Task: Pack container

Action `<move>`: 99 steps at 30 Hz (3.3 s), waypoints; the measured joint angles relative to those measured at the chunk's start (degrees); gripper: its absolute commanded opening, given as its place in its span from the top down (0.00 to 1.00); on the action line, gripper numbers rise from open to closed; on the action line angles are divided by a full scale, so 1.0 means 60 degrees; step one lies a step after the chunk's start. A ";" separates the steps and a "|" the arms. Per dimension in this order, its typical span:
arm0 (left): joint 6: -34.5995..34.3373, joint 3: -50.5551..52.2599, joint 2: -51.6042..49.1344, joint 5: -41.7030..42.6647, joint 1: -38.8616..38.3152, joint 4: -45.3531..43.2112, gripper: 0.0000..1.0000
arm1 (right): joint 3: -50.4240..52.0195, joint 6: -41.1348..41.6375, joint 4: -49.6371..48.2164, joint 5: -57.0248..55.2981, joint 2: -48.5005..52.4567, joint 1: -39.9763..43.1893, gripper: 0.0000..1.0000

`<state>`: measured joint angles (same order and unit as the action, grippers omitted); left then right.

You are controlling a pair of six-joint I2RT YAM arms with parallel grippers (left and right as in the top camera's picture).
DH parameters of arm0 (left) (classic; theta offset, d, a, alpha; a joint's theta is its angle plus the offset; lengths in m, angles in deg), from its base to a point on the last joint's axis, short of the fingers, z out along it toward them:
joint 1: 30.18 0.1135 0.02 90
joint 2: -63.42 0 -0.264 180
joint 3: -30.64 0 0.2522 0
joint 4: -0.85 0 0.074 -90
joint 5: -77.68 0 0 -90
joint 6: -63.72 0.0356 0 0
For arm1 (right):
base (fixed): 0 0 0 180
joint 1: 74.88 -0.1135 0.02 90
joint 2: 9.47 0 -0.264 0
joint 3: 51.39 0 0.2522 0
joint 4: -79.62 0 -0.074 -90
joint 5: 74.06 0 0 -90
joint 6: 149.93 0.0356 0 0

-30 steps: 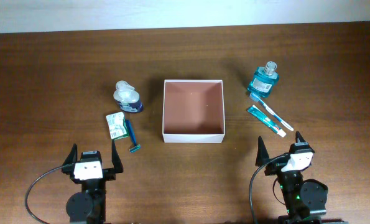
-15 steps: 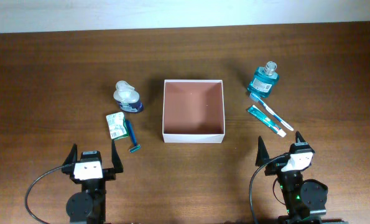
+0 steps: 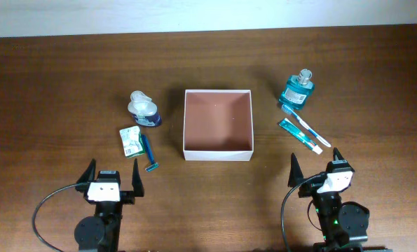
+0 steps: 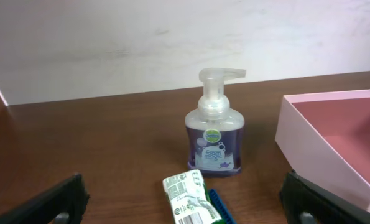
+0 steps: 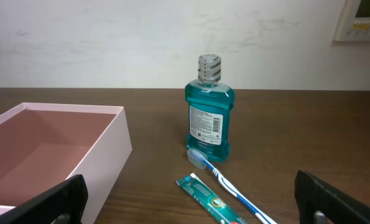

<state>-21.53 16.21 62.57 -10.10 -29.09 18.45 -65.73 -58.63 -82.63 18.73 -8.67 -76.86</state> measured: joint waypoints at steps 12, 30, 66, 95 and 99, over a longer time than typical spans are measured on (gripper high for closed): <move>0.0004 0.0000 0.0000 0.0313 0.0000 0.0004 0.01 | 0.0000 0.0007 -0.0011 0.0011 0.0000 0.0000 0.02; 0.0004 0.0000 0.0000 0.0321 0.0000 0.0004 0.01 | 0.0000 0.1832 -0.0477 0.2408 0.0000 0.0000 0.02; 0.0011 -0.0004 0.0018 0.0353 0.0000 0.0011 0.01 | -1.2979 0.0769 0.6003 -0.0437 1.2819 0.0000 0.06; 0.0011 -0.0004 0.0018 0.0353 0.0000 0.0011 0.01 | -1.2979 0.2229 0.3883 -0.3606 1.6130 -0.1024 0.24; 0.0007 -0.0004 0.0018 0.0353 0.0000 0.0011 0.01 | -1.2979 0.2769 0.4116 -0.3916 1.6200 -0.1027 0.26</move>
<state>-21.48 16.19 62.68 -7.98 -29.09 18.51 -143.60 -42.02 -57.93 -4.77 88.53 -83.02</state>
